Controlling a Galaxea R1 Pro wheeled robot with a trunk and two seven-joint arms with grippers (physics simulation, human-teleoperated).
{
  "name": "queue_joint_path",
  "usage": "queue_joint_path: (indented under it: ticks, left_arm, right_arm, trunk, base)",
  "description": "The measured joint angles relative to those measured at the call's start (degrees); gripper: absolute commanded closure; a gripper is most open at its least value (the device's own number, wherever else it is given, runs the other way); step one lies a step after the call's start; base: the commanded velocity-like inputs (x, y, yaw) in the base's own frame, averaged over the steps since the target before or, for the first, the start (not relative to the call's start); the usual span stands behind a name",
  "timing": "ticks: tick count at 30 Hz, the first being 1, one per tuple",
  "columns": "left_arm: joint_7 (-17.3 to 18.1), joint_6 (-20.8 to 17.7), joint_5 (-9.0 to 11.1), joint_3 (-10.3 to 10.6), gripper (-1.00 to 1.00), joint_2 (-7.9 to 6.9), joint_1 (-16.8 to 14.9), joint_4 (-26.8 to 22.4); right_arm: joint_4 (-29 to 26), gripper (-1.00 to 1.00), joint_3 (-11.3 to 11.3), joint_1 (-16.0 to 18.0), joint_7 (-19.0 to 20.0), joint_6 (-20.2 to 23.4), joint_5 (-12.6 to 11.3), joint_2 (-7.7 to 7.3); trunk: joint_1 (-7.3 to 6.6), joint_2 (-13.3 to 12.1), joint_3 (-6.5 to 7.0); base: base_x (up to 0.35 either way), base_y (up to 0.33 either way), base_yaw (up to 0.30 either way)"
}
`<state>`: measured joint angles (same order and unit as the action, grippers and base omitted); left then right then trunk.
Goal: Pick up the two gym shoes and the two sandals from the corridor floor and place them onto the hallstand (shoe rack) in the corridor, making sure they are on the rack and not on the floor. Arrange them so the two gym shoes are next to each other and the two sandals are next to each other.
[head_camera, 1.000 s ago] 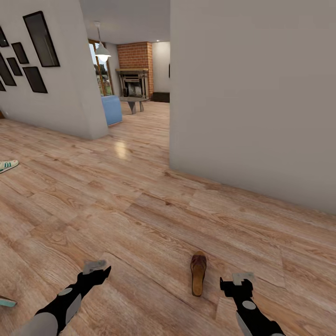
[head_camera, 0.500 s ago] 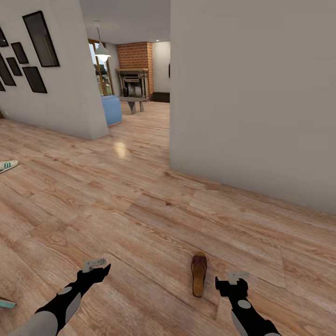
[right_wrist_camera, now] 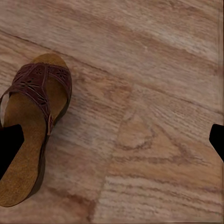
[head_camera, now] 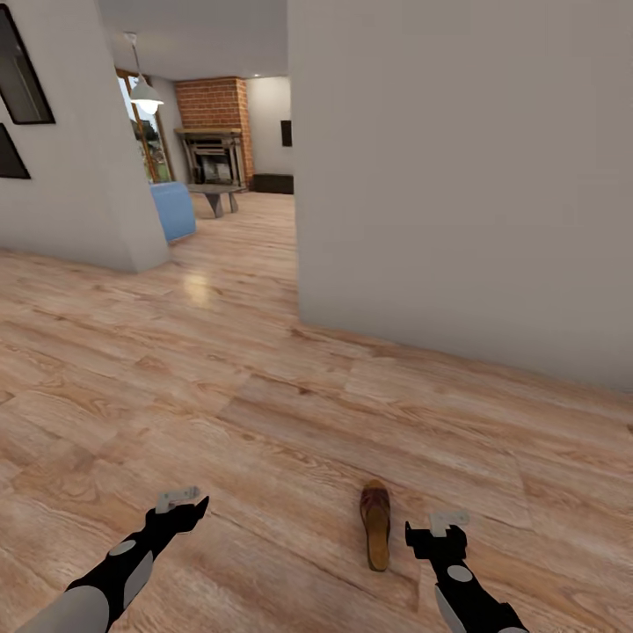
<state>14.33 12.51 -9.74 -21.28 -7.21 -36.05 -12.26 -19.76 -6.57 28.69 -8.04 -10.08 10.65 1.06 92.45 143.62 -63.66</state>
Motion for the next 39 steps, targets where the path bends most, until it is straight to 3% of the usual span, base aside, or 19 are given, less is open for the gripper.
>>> queue_joint_path:
  ticks: [11, 25, 32, 39]
  left_arm:
    - [0.01, -0.07, -0.04, 0.09, -1.00, -0.05, -0.02, -0.02]
    - [-0.15, -0.64, 0.04, 0.04, -1.00, 0.05, -0.73, -0.43]
    - [-0.19, -1.39, 0.06, 0.06, -1.00, 0.13, -1.33, -2.86]
    - [-0.24, -4.85, 0.01, 0.11, -1.00, 1.08, -1.91, -6.26]
  right_arm:
    - [0.02, -1.00, 0.00, 0.01, -0.05, -0.01, 0.00, 0.01]
    - [0.04, -1.00, -0.01, 0.01, -0.04, -0.01, 0.06, -0.07]
    - [0.10, -1.00, 0.00, 0.01, 0.06, -0.03, 0.12, -0.07]
    - [0.11, -1.00, 0.00, 0.01, 0.08, -0.02, 0.16, -0.07]
  trunk:
    - [0.01, 0.00, 0.00]
    - [0.00, 0.00, 0.00]
    - [-0.01, 0.00, 0.00]
    - [0.00, 0.00, 0.00]
  base:
    - [0.013, 0.051, -0.076]
    - [0.040, 0.269, -0.004]
    - [0.109, 0.282, 0.000]
    - [0.046, 0.101, 0.000]
